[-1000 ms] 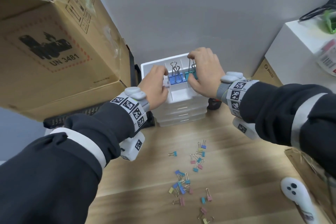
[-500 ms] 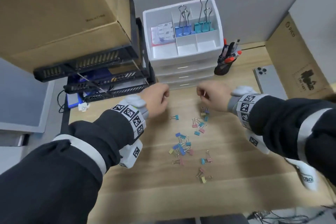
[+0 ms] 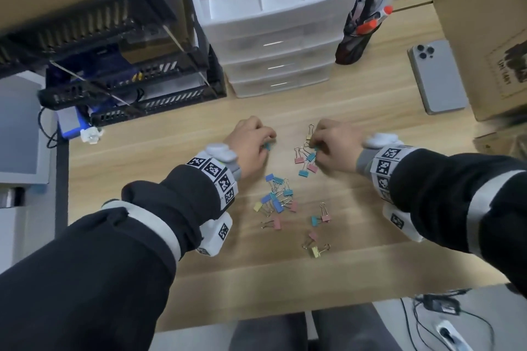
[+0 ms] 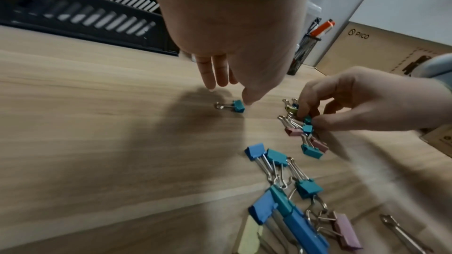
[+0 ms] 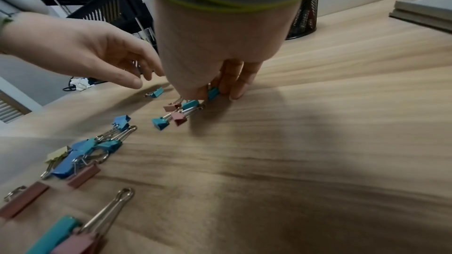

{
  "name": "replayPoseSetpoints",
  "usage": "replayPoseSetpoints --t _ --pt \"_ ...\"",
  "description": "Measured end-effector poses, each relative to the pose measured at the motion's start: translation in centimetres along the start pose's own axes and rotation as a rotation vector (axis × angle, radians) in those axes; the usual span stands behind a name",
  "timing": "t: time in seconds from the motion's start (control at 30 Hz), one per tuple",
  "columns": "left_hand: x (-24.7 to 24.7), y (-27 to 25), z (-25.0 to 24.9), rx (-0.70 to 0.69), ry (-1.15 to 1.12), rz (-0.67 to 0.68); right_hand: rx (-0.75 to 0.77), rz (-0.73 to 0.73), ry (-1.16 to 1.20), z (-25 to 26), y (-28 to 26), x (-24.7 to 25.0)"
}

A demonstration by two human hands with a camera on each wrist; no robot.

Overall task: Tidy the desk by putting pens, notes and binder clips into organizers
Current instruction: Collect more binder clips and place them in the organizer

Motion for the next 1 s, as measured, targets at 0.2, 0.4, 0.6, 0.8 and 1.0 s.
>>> replayPoseSetpoints --t 0.2,0.4,0.6,0.8,1.0 --pt "-2.2 0.9 0.6 0.059 0.087 0.117 -0.029 0.05 -0.045 -0.5 0.0 0.0" --pt "-1.6 0.3 0.6 0.125 0.091 0.106 -0.125 0.032 0.156 -1.4 -0.4 0.3" --pt "-2.0 -0.6 1.7 0.243 0.1 0.196 -0.204 0.147 0.228 -1.0 -0.6 -0.7" --pt "-3.4 -2.0 1.2 0.148 0.105 0.292 -0.193 0.17 0.038 0.4 -0.5 -1.8" --pt "-5.6 -2.2 0.6 0.049 0.153 0.288 -0.195 0.109 -0.129 0.6 -0.5 -1.8"
Point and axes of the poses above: each hand's wrist, its own y-axis towards the middle knuckle, its own x-axis out of the back of the hand, z = x × y, the point moved 10 cm from there along y, towards the middle knuckle, and after that the axes turned 12 degrees about -y, right-handed, at the moved point
